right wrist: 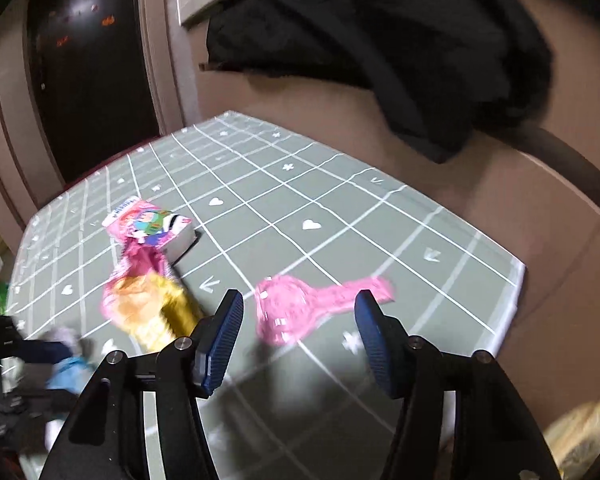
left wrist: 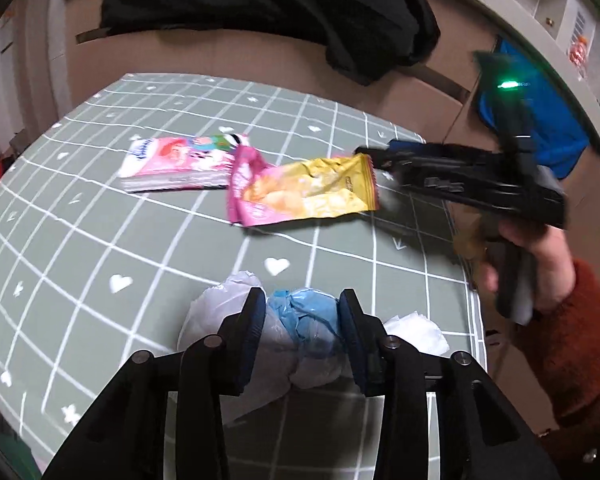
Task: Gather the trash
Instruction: 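Grasp the white tissue with the left gripper while the right gripper grasps the pink comb, then carry the tissue with the left gripper while the right gripper carries the comb to the bin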
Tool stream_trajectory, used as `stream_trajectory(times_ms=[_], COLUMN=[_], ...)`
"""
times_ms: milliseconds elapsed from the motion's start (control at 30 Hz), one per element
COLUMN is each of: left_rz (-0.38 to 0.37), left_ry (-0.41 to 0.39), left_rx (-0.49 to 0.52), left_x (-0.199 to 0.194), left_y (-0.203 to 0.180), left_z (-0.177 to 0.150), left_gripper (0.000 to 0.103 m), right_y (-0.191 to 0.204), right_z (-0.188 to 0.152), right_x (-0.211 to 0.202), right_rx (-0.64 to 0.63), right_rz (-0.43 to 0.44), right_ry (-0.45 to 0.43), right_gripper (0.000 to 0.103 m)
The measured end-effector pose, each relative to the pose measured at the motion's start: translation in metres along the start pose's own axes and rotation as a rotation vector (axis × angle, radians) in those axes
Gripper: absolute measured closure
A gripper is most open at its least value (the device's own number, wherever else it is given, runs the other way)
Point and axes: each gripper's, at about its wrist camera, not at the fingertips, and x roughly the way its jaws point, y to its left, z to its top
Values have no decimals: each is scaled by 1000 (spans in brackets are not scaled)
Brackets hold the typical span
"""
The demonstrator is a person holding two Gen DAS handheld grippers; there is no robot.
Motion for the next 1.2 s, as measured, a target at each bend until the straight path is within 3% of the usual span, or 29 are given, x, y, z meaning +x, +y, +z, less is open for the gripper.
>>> stream_trajectory(times_ms=[133,167,200,233,500,833,1067,1200], left_rz=[-40,-52,-59,-62,-68,80,115,112], left_ry=[-43,-50,-59,-68,-86,-17,-23,-59], left_rx=[-20,-25,-26,-24,46,-29,30,63], left_x=[-19,-23,-27,-32,-45,10,12,-1], left_y=[8,10,10,11,-5,-12,-26,-36], left_z=[0,0,-1,-2,-11,-12,-7,-5], left_gripper=[65,64,64,63,58,55,68,70], right_y=[11,14,16,16,17,17,13,12], right_z=[-1,-2,-2,-2,-14,-33,-51,-57], right_x=[31,29,27,24,-47,-100,-120,-130], right_rx=[-39,-50,-59,-57,-11,23,52,59], right_rz=[-11,-20,-31,-49,-51,-80,-68,-59], right_ry=[93,71,71,68,-60,-127,-137,-153], right_gripper=[56,58,73,78,78,78,78,78])
